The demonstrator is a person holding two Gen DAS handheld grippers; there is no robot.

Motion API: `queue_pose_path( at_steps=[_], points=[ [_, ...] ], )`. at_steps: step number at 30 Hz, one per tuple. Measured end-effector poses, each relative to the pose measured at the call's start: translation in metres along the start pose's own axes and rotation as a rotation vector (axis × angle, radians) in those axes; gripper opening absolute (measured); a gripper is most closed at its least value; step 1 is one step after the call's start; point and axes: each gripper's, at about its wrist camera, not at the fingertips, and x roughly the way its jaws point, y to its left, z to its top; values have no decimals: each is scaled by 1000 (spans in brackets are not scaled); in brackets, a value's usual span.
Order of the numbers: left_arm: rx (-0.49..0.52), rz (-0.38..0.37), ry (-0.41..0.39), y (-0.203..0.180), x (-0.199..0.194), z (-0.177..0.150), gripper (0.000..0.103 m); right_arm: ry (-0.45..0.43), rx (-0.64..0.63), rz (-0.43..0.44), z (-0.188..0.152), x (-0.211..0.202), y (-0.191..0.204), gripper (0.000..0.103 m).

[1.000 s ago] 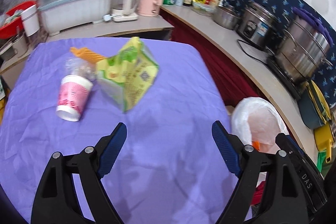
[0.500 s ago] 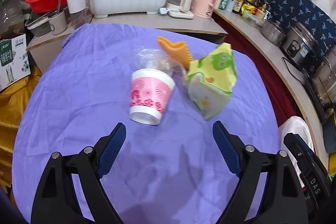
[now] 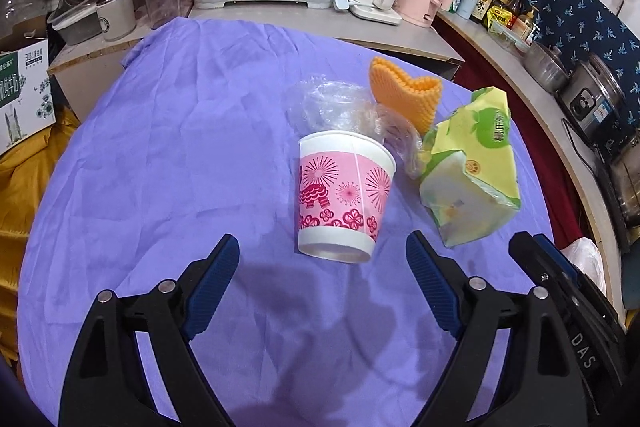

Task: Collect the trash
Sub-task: 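Grasp the pink paper cup with the left tool while the right tool grasps the yellow-green snack bag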

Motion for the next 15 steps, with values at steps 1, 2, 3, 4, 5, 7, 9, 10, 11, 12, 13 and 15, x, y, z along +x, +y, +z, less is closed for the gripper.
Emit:
queue_pose_path(
  at_steps=[1,2,3,4,5,7,9,10,11,12,13,15],
  points=[
    [-1,0,5,1,4,2,81,2,-2,2,1,3,1,37],
    [-4,-5,10,3,9,3,81,5,-3,5,2,8,3,37],
    [-7,-8,15,4,12,4,81,7,-5,7,3,11,5,37],
    [-12,-11,21,5,15,5,81,12,-9,9,4,16,7,37],
    [-16,-19,29,6,20,6,81,15,-11,9,5,20,8,37],
    [-18,-24,38,7,26,7,81,23,-9,8,5,28,8,36],
    [-19,-30,49,6,34,8,81,27,-5,9,6,33,8,32],
    [-19,-32,55,6,37,9,81,30,-2,10,6,37,8,30],
    [-19,-35,60,6,40,9,81,34,0,9,6,39,7,25],
    [-18,-37,64,5,44,10,81,38,2,10,5,41,6,21],
    [-17,-36,66,5,46,10,81,44,4,10,5,44,5,19],
    [-17,-40,73,3,52,11,81,43,5,7,4,46,3,15]
  ],
)
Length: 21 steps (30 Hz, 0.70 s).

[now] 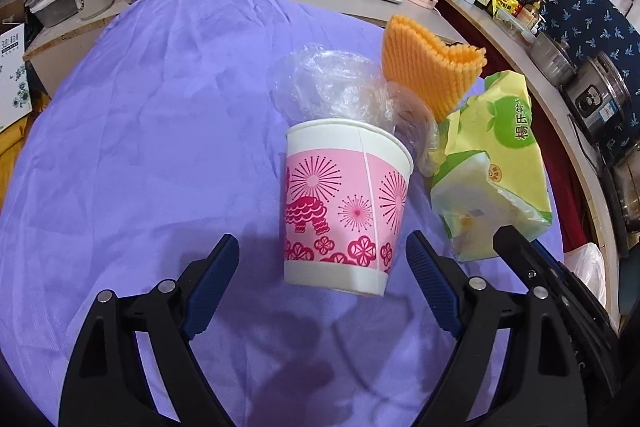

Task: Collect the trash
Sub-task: 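Grasp the pink paper cup with the left tool while the right tool grasps the yellow-green snack bag, then carry the pink cup and yellow-green bag over the white trash bag and open both tools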

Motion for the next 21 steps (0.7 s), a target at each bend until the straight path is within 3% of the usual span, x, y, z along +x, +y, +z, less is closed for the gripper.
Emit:
queue_pose_path(
  at_steps=[3,7,21],
  points=[
    [0,-9,8,-2,6,1,77,-4,-5,-6,-1,1,-1,11],
    [21,-22,30,-7,13,1,58,-5,6,-3,-2,-1,-4,8],
    [66,-34,-23,-33,-22,-16,58,-53,49,-7,-9,-42,-19,4]
  ],
)
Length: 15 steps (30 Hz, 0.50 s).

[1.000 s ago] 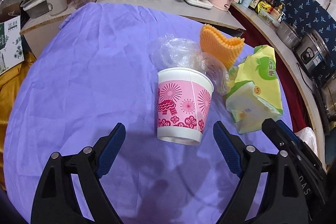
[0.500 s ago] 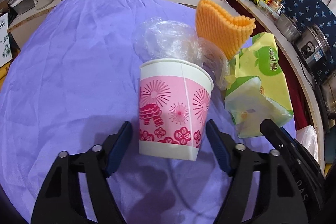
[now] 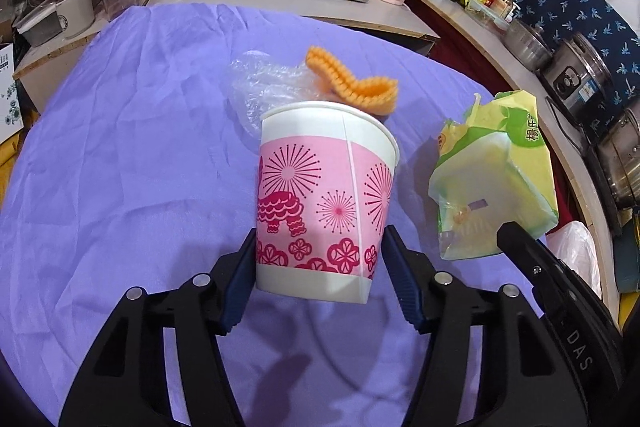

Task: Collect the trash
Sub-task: 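Carry the pink cup and yellow-green bag over the white trash bag and open both tools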

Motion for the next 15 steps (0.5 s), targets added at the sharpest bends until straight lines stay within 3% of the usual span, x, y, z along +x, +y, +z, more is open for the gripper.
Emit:
queue_pose_path(
  at_steps=[15],
  points=[
    [82,-39,-86,-62,-72,-27,58,-119,46,-13,-4,-89,-33,4]
  ],
)
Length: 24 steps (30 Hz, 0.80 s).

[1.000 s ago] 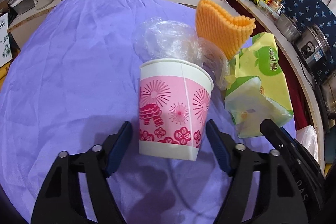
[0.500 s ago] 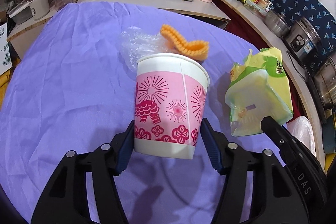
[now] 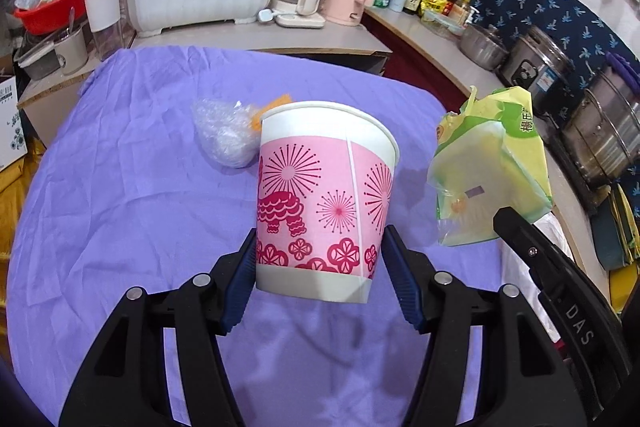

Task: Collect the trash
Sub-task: 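Carry the pink cup and yellow-green bag over the white trash bag and open both tools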

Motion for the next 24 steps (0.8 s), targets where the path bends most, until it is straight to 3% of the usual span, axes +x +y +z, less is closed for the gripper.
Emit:
queue_pose_path(
  at_steps=[11,24],
  points=[
    [108,-42,-58,-74,-46,-17,58,-86,56,-26,-3,-67,-45,4],
    [259,-88,-65,-162,-59,-44,58,-149,164,-97,-17,-126,-127,4]
  ],
)
